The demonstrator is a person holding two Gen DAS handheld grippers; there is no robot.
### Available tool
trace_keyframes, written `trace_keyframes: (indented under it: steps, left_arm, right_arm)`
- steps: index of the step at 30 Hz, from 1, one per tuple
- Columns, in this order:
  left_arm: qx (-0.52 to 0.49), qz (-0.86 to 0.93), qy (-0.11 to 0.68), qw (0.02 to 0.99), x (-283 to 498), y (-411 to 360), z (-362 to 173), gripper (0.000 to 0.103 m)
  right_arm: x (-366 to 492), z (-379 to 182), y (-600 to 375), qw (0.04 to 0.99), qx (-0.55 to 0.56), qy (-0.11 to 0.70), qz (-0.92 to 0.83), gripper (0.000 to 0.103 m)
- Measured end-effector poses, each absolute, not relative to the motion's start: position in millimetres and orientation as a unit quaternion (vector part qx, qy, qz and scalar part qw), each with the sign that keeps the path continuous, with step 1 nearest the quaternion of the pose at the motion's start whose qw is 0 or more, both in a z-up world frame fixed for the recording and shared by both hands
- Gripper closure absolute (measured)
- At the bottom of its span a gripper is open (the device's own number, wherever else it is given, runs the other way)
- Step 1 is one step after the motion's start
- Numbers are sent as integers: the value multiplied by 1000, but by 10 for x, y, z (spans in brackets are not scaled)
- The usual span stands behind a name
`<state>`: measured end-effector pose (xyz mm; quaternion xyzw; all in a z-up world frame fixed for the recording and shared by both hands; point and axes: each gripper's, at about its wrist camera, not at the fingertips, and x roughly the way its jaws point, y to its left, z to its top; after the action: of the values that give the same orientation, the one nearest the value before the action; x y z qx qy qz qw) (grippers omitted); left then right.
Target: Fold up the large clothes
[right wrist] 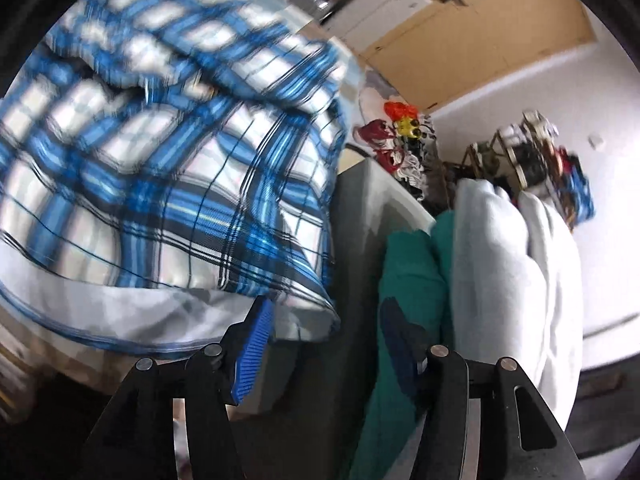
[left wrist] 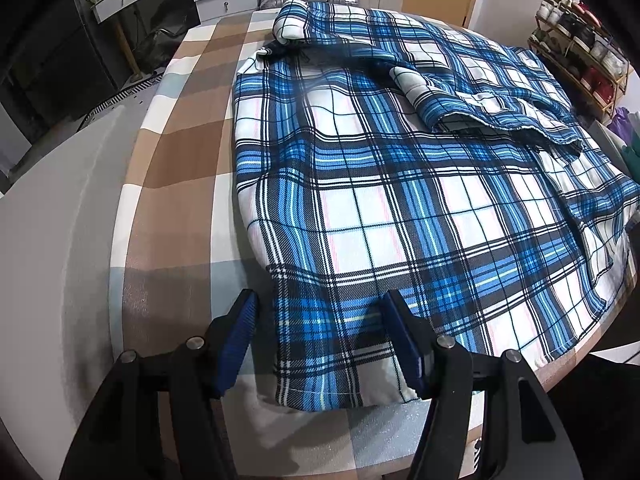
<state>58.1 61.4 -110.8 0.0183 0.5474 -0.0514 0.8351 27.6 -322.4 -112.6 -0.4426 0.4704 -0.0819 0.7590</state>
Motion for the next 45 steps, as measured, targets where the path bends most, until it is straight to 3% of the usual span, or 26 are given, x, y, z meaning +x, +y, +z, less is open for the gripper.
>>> trace_keyframes:
  steps: [5,7,8,9,14,15,16,17,19,28,37,45]
  left_arm:
    - [-97,-92,552,823,583,847,-1070,36]
    - [-116,-97,553,820,588,910,-1072,35]
    - [-118,-98,553,819,590,918,-1074,35]
    - [-120,-100,552,819,590,916,-1076,34]
    - [-66,-90,546,830,571,765,-1085,37]
    - [-47,-76,543,835,574,743,-1085,54]
    - [-27,-59,541,838,578,716,-1083,80]
    - [-10,-38,540,841,578,717,-1086,91]
    - [-24,-35,542,839,581,770,-1086,100]
    - [-73,-59,586,805,460,959,-1026,103]
    - [-110,-128,585,793,173,1086,-507,103]
    - [-167,-163,570,788,1196,1044,205,103]
  right_arm:
    - [513,-1542,-3172,715,-497,485,-79,52]
    - [597,-1569,-3220,718,-478,500,-77,73]
    - [636,-1554,-3264,724,-463,505,-79,95]
    - [656,-1523,-3298,732,-450,505,-82,102]
    - [567,-1057,-3487,815,-323,475,-76,101]
    - [506,-960,-3518,829,-301,467,-72,101]
    - [458,-900,-3528,838,-287,459,-69,101]
    - [422,-859,-3524,843,-282,453,-68,101]
    - [317,-814,-3499,853,-275,439,-65,101]
    - [-94,-716,-3509,874,-250,415,-32,102]
    - [-199,-449,-3595,874,-225,430,1,101]
    - [592,243,-3321,867,-231,442,23,101]
